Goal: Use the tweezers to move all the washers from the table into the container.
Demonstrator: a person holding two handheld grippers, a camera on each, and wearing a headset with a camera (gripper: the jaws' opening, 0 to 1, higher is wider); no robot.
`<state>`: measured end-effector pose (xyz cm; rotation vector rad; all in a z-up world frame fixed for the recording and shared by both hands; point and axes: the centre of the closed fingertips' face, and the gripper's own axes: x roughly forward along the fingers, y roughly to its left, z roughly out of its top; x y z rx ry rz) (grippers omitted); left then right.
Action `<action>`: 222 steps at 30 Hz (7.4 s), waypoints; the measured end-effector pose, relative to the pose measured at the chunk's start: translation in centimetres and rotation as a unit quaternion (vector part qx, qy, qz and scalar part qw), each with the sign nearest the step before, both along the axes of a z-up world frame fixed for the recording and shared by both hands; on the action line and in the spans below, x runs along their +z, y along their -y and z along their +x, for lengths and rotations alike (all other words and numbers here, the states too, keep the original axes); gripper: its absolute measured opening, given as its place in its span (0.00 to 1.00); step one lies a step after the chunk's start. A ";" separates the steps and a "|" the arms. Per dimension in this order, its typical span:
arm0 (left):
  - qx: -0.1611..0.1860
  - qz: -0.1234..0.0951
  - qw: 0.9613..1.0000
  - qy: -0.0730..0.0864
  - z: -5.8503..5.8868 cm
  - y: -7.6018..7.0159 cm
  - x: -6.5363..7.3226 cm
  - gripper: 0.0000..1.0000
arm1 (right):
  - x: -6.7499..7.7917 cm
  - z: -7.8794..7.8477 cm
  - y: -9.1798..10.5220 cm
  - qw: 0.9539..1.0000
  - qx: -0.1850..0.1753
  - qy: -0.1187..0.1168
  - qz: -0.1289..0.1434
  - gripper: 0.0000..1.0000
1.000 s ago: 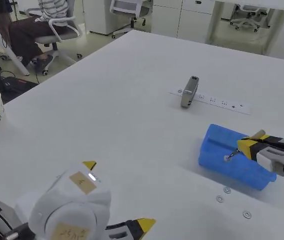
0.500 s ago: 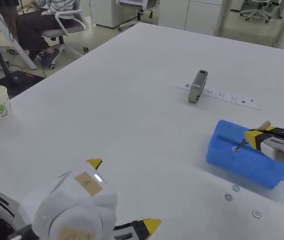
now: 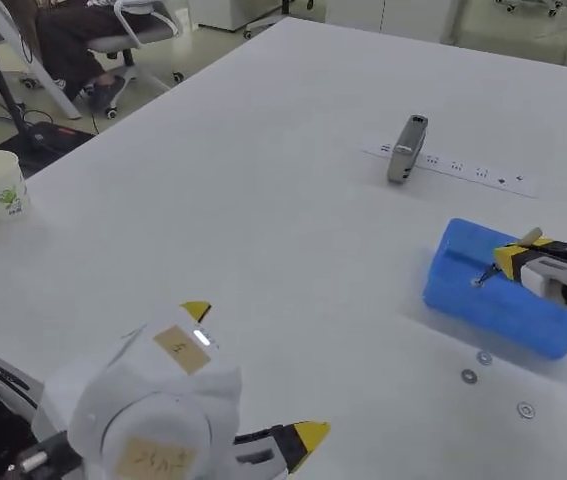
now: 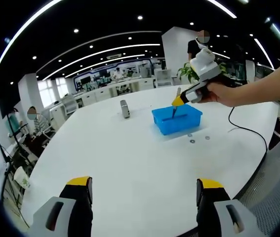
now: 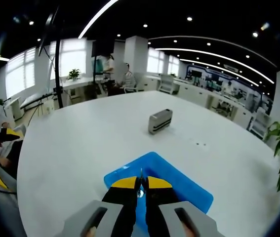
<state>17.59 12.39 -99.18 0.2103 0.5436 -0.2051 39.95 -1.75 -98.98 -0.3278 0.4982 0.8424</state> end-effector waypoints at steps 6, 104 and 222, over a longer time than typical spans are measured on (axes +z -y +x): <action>0.001 0.002 1.000 -0.002 0.0 -0.1 -0.1 0.88 | -1.1 -0.1 -0.2 1.000 0.004 -0.007 -0.011 0.01; 0.001 0.010 1.000 -0.006 -0.1 -0.1 -0.2 0.86 | -2.9 -9.4 1.8 0.992 0.077 -0.096 -0.038 0.02; -0.008 0.017 1.000 -0.015 -0.2 0.0 -0.6 0.85 | -0.6 0.4 2.0 0.998 -0.034 -0.047 0.026 0.01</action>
